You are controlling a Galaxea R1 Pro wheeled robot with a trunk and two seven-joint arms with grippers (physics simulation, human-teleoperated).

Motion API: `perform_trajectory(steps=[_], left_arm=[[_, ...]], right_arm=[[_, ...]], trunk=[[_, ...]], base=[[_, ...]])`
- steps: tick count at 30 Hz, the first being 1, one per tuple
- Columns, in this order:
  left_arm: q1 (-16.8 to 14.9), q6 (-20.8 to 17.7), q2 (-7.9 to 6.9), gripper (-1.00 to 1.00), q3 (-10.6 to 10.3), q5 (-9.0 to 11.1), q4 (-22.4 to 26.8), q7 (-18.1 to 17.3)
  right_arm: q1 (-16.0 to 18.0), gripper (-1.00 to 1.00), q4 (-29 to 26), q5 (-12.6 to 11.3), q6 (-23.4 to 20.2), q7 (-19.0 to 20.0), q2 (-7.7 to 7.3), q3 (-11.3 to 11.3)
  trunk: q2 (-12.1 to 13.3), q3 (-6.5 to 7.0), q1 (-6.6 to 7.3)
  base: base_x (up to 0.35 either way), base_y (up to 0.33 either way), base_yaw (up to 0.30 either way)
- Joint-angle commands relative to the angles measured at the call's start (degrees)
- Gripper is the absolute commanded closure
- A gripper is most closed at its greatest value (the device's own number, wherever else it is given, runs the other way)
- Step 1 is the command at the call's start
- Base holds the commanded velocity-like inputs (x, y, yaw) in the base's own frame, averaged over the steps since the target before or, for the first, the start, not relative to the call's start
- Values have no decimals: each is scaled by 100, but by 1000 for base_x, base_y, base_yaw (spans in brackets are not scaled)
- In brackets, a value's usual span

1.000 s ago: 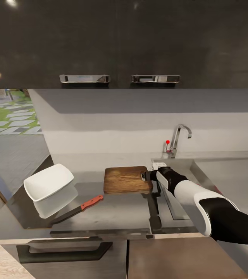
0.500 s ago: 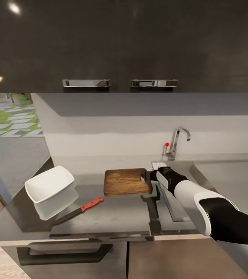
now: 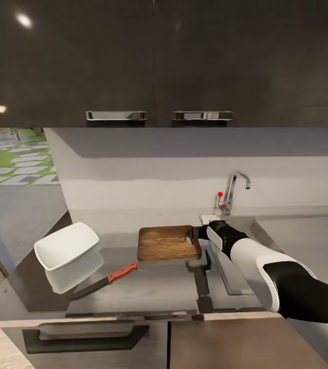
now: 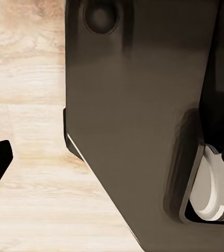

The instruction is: In the kitchen, take the Vidalia onion out of the sink, dice it on the chopping board with the paring knife, put the diced onion into the bowl on the countertop, then place both the paring knife and the chopping board into the sink.

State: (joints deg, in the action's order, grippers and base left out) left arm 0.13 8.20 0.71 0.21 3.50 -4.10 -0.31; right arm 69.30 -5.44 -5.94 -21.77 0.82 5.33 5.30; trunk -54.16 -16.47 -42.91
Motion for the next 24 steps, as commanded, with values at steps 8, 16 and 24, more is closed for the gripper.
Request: perform_trajectory(steps=[8, 16, 24], left_arm=[[-4, 33, 0, -100, -2, 36, -12, -3], [-4, 43, 0, -100, 3, 36, -8, -4], [-4, 50, -11, -100, 6, 36, -4, -4]], right_arm=[[3, -100, -9, -62, -29, 6, -5, 50], [1, -100, -2, -38, 16, 13, 10, 50], [4, -100, 6, -47, 299, 16, 31, 50]], trunk=[[-4, 67, -1], [-4, 99, -1], [-4, 102, -1]], base=[[-84, 0, 0], [-306, 0, 0], [-335, 0, 0]])
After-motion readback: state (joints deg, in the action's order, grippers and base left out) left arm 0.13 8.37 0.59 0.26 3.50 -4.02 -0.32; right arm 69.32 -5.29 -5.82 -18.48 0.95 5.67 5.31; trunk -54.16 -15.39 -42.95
